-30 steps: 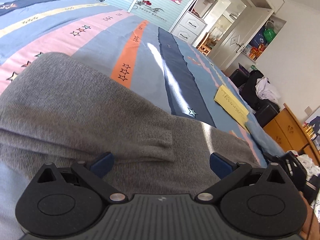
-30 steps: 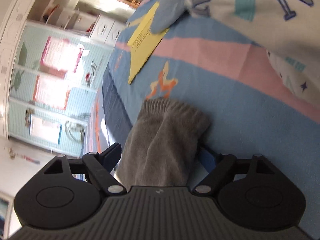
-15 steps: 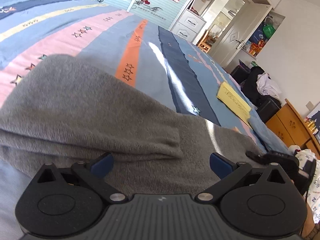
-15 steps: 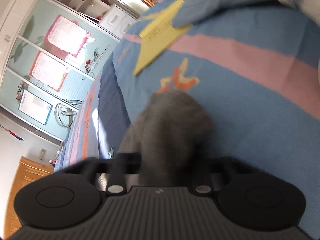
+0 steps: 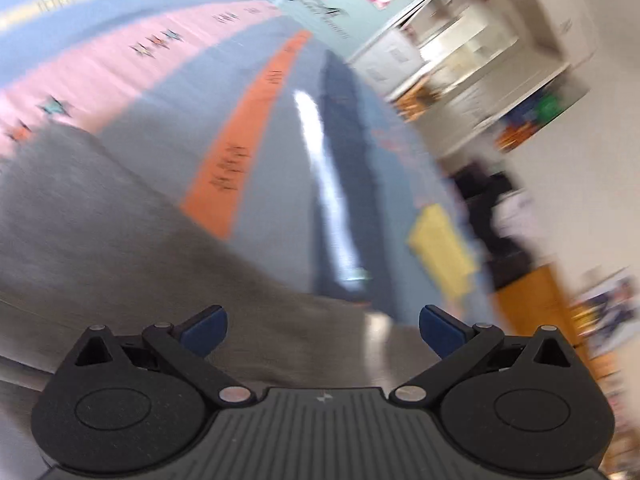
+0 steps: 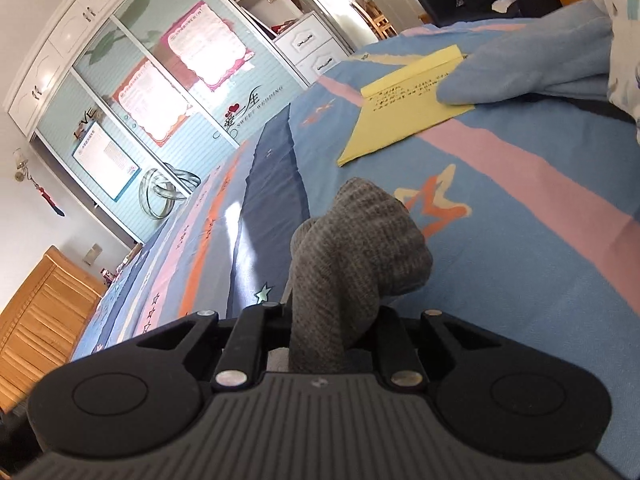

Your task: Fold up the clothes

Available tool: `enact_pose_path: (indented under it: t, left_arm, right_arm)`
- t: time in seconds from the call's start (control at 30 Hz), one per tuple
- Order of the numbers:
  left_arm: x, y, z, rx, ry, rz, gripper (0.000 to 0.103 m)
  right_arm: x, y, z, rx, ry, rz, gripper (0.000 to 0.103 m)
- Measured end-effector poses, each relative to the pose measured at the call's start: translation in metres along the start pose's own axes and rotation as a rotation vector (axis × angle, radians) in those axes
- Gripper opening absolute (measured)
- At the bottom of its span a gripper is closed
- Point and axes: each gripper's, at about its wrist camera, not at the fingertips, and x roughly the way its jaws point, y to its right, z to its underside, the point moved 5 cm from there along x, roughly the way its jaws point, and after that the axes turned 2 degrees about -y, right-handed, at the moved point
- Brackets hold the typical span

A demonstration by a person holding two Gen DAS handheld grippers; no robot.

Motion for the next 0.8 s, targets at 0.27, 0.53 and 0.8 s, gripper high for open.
enact_pose_path:
  t: [0.27, 0.53, 0.8]
  left_arm:
    - [0.039, -0.016, 0.025, -0.013, -0.107, 0.119, 0.099]
    - [0.017, -0.008, 0.028, -0.022, -0.054, 0.097, 0.095]
    - [-0.096, -0.051, 0.064, -0.182, 0.089, 0.262, 0.102]
  right_arm:
    - [-0.001, 0.009, 0.007, 0.011, -0.031, -0.02, 0.017]
    - [-0.007, -0.007, 0.008, -0.041, -0.03, -0.047, 0.015]
    - [-0.021, -0.04, 0.002, 0.028, 0.007, -0.225, 0.015]
